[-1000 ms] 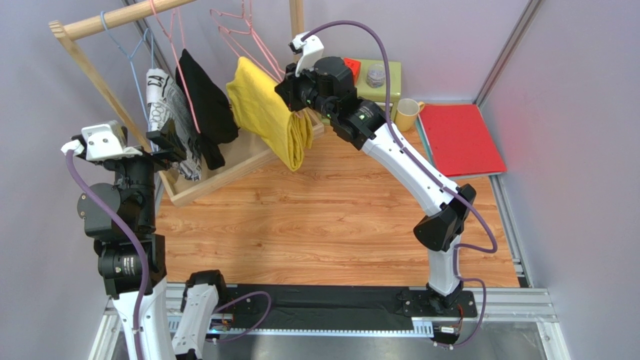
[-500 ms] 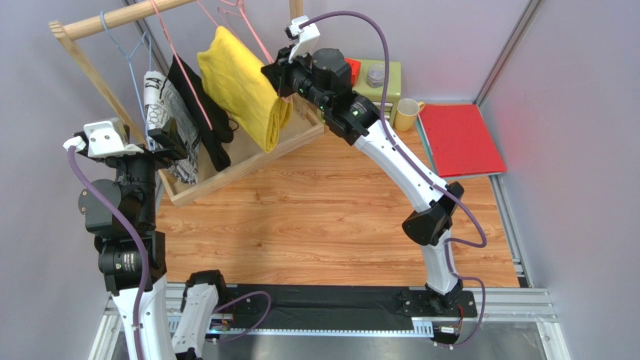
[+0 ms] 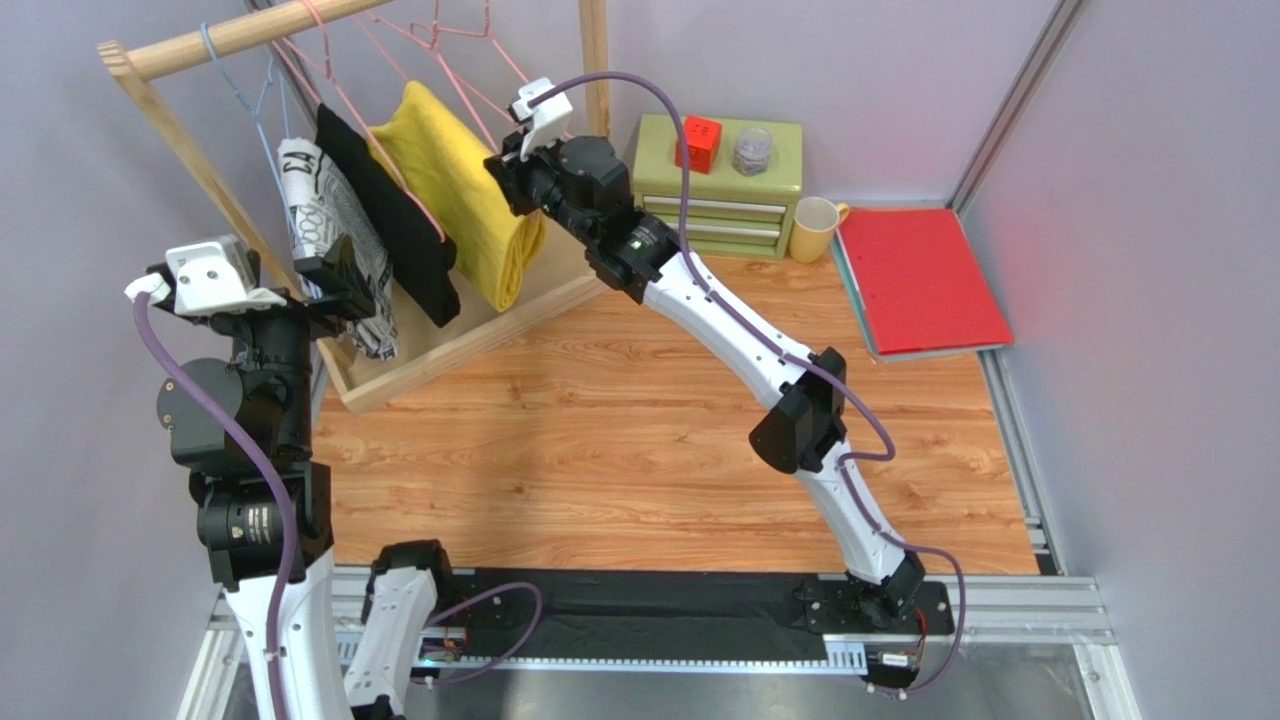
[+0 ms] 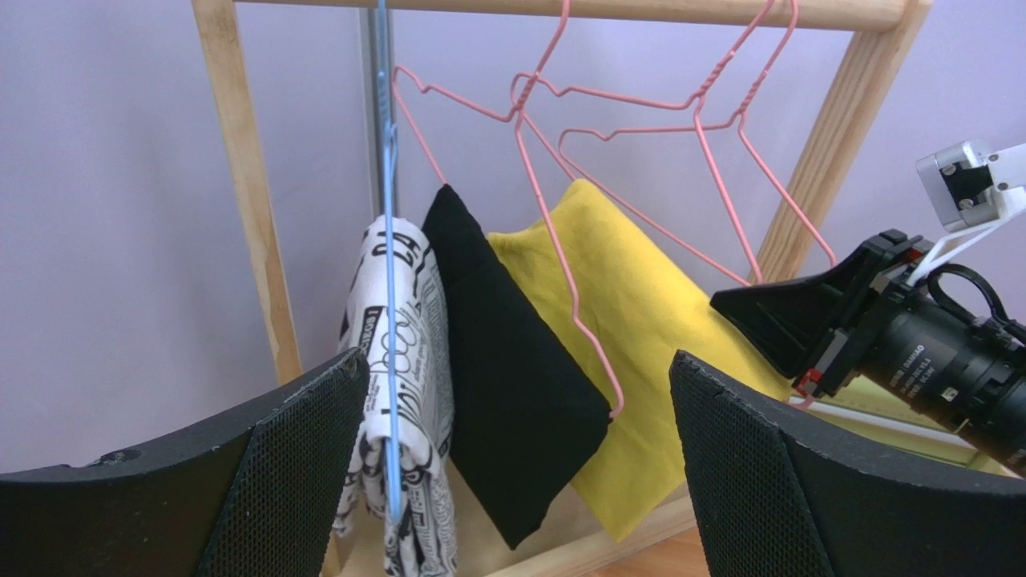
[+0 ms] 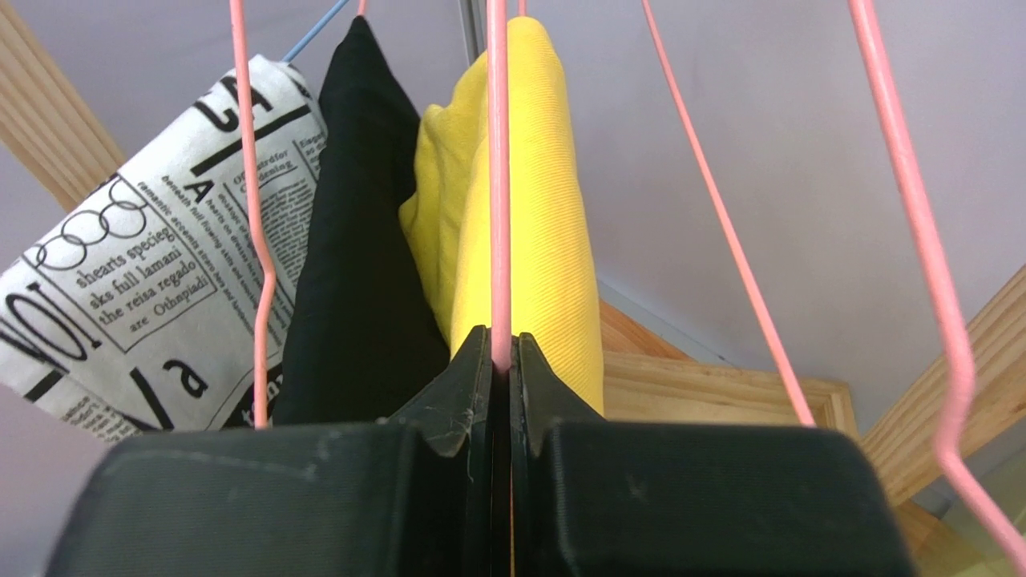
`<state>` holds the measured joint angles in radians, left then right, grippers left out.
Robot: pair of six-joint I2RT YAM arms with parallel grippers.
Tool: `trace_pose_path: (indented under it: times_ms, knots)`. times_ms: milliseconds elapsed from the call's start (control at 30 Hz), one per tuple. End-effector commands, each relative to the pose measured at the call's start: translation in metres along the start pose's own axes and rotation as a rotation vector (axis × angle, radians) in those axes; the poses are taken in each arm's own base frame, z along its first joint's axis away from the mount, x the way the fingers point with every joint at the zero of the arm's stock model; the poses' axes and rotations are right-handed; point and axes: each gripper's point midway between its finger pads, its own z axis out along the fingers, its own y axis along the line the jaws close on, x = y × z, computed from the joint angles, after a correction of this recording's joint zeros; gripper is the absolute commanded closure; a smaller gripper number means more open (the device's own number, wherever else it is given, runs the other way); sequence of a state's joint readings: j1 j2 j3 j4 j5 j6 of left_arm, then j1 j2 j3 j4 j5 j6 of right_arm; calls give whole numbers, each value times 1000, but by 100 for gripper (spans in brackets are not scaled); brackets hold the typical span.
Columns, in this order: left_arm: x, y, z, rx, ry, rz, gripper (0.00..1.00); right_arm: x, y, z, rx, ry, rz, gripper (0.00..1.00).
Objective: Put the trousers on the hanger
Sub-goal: Hang the hanger with trousers onto the clothesline
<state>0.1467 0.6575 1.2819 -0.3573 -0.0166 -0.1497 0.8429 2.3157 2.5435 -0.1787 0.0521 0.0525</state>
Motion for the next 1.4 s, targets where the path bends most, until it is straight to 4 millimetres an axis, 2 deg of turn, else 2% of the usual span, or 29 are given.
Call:
trace_pose_path:
  times_ms: [0, 67, 233, 500, 667, 700, 767, 800, 933, 1000, 1067, 1100, 1133, 1167, 1200, 1233, 1267, 1300, 1333, 1367]
  knots:
    - [-10, 1, -3, -9, -24, -7, 0, -135, 7, -22, -2, -399, -3, 100]
    - [-12, 0, -3, -7, -28, -10, 0, -134, 7, -20, 3, -405, -3, 100]
    - [-13, 0, -4, -7, -27, -10, 0, -156, -2, -24, 25, -501, -4, 100]
    - [-22, -3, -6, 5, -35, -15, 0, -137, -14, -11, 47, -494, -6, 99]
    - [-23, -2, -7, 6, -30, -3, 0, -134, -18, -9, 50, -493, -11, 90]
    - [-24, -3, -9, 6, -33, -2, 0, -130, -17, -8, 47, -481, -8, 82]
    - [-23, -3, -10, 7, -31, -2, 0, -139, -12, -13, 25, -489, -7, 70]
    - [-22, -3, -10, 8, -28, -1, 0, -139, -11, -15, 17, -484, -9, 56]
    - [-22, -10, -10, 51, -23, 12, 0, -159, 5, -34, -43, -472, -17, 36]
    - [-23, -17, -10, 91, -16, 26, 1, -162, 13, -43, -84, -453, -30, 26]
    - [-15, -24, -7, 137, 31, 40, 0, -170, 14, -57, -89, -434, -38, 21]
    - [-21, -26, -8, 148, 34, 52, 0, -169, 14, -61, -88, -411, -47, 14]
    - [-11, -26, -9, 152, 90, 59, 0, -182, 15, -75, -86, -417, -47, 12]
    - [-1, -28, -2, 171, 144, 64, 1, -173, 11, -76, -74, -386, -76, 10]
    - [-13, -32, -5, 192, 142, 87, 0, -168, 10, -81, -73, -349, -98, 6]
    - [3, -33, -8, 211, 231, 88, 1, -185, 11, -98, -72, -362, -106, 4]
    - [14, -39, 0, 252, 289, 88, 0, -170, 10, -101, -79, -305, -113, 3]
    - [11, -42, -1, 271, 302, 103, 0, -166, 10, -108, -85, -273, -122, 1]
    - [21, -43, -2, 282, 352, 100, 1, -186, 11, -130, -90, -293, -142, 0]
    - [33, -50, 2, 333, 402, 82, 1, -179, 11, -139, -99, -251, -152, 0]
